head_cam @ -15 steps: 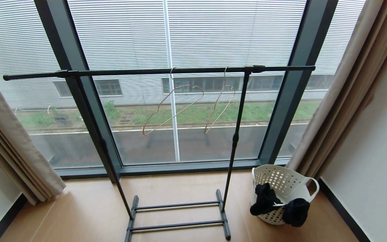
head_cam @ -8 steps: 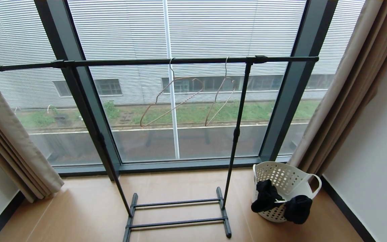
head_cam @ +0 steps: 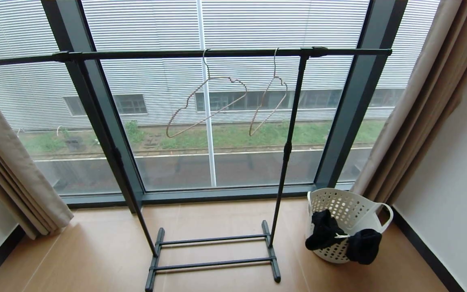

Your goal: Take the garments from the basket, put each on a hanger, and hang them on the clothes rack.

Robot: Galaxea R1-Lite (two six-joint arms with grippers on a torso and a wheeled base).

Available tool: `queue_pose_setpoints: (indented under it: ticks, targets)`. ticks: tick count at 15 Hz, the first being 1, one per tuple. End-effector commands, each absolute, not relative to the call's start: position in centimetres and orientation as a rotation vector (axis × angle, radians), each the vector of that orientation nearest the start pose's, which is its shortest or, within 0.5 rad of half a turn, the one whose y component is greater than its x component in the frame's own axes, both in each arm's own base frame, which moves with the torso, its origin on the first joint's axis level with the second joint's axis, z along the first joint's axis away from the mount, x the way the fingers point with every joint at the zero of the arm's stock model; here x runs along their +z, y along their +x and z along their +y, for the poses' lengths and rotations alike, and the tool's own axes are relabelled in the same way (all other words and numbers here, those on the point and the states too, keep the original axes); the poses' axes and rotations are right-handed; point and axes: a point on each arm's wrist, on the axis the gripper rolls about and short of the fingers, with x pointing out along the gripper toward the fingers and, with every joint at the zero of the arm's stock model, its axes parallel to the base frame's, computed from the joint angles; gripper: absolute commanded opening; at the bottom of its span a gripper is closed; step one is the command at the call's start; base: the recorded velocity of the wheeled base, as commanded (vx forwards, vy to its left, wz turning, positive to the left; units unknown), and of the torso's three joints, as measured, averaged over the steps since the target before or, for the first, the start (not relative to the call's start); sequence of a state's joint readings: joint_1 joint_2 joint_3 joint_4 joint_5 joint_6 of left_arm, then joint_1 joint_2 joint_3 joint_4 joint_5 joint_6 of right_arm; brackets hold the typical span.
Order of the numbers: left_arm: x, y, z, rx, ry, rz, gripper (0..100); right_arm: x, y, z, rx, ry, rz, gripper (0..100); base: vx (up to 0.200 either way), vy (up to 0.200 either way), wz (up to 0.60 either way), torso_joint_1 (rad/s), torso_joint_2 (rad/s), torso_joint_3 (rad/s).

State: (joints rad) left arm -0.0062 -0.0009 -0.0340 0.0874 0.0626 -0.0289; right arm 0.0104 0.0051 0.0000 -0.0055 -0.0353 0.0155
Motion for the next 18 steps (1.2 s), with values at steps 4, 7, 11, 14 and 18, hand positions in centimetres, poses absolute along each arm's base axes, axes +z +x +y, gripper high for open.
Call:
queue_pose_setpoints:
  ticks: [4, 7, 11, 14, 18]
  targets:
    - [7.58, -2.56, 0.16, 0.058, -0.027, 0.053, 100, 7.62, -2.25, -0.1, -0.025, 0.015, -0.002, 100, 0.0, 0.0, 0.0, -0.218, 0.54, 0.316]
    - [7.58, -2.56, 0.16, 0.059, -0.027, 0.053, 100, 7.62, -2.25, -0.1, -0.025, 0.015, -0.002, 100, 0.0, 0.0, 0.0, -0.203, 0.52, 0.316]
    - [7.58, -2.56, 0.16, 0.058, -0.027, 0.053, 100, 7.62, -2.25, -0.1, -0.025, 0.015, -0.002, 100, 0.0, 0.0, 0.0, -0.183, 0.51, 0.315]
    - [7.58, -2.56, 0.16, 0.058, -0.027, 0.053, 100, 7.62, -2.25, -0.1, -0.025, 0.015, -0.002, 100, 0.0, 0.0, 0.0, -0.165, 0.48, 0.32]
    - [7.58, -2.56, 0.16, 0.058, -0.027, 0.053, 100, 7.62, -2.25, -0.1, -0.025, 0.015, -0.002, 100, 0.0, 0.0, 0.0, -0.101, 0.33, 0.225]
